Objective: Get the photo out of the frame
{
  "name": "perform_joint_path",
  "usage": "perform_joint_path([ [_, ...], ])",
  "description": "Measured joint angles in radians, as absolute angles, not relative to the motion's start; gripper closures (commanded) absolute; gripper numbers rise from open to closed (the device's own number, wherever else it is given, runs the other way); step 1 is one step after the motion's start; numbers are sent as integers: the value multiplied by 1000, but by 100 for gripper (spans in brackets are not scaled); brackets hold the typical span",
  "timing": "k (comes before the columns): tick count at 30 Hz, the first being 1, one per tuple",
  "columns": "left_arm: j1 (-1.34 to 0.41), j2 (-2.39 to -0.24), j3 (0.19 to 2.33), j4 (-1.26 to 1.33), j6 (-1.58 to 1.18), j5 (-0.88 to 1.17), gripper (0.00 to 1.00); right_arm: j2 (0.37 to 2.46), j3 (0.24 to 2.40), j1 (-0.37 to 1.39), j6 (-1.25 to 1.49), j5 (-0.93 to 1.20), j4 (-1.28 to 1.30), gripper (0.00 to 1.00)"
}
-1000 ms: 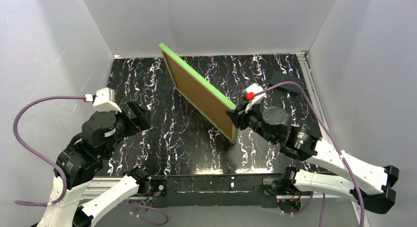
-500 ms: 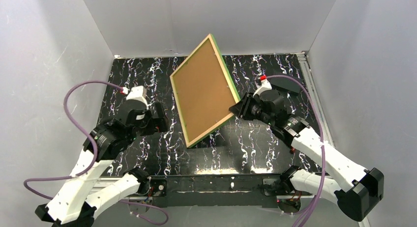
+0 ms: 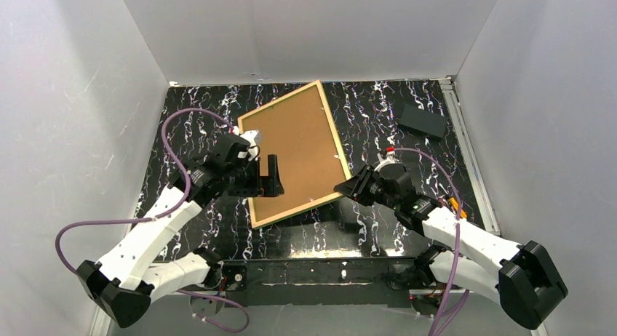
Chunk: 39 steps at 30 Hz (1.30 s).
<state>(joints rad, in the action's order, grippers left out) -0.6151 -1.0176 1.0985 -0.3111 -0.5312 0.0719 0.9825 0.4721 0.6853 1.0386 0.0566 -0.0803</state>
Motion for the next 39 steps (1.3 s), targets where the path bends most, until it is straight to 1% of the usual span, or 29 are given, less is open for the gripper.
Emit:
perform_joint_path([
  [1, -609, -1024, 1098, -303, -527, 86, 2, 988, 448, 685, 1057, 58, -104, 96],
  [4, -581, -1046, 1098, -273, -512, 118, 2, 1004, 405, 686, 1098, 60, -152, 79],
  [5, -568, -1053, 1098, -261, -506, 125, 2, 1008, 395, 686, 1101, 60, -165, 71],
  [6, -555, -1058, 1098, -251, -500, 134, 2, 1008, 385, 686, 1104, 59, -176, 68],
  [11, -500, -1088, 1098, -210, -467, 158, 2, 1032, 362, 686, 1112, 52, -199, 55],
  [16, -490, -1110, 1098, -184, -417, 153, 2, 1073, 344, 690, 1081, 17, -145, 45],
  [21, -486, -1118, 1098, -170, -371, 146, 2, 1082, 331, 694, 1068, -19, -33, 39],
  [22, -486, -1116, 1096, -163, -365, 146, 2, 1079, 332, 695, 1069, -23, -22, 37],
  [23, -486, -1113, 1091, -155, -357, 146, 2, 1077, 337, 695, 1069, -31, -9, 25],
  [24, -486, -1110, 1084, -152, -350, 146, 2, 1074, 349, 696, 1068, -43, 21, 23],
  [28, -492, -1100, 1053, -149, -318, 140, 2, 1065, 424, 699, 1058, -108, 189, 18],
  [35, -533, -1097, 1042, -151, -274, 137, 2, 1025, 557, 694, 1066, -263, 562, 15],
  [39, -552, -1096, 1042, -150, -271, 139, 2, 973, 653, 628, 1074, -358, 732, 13],
])
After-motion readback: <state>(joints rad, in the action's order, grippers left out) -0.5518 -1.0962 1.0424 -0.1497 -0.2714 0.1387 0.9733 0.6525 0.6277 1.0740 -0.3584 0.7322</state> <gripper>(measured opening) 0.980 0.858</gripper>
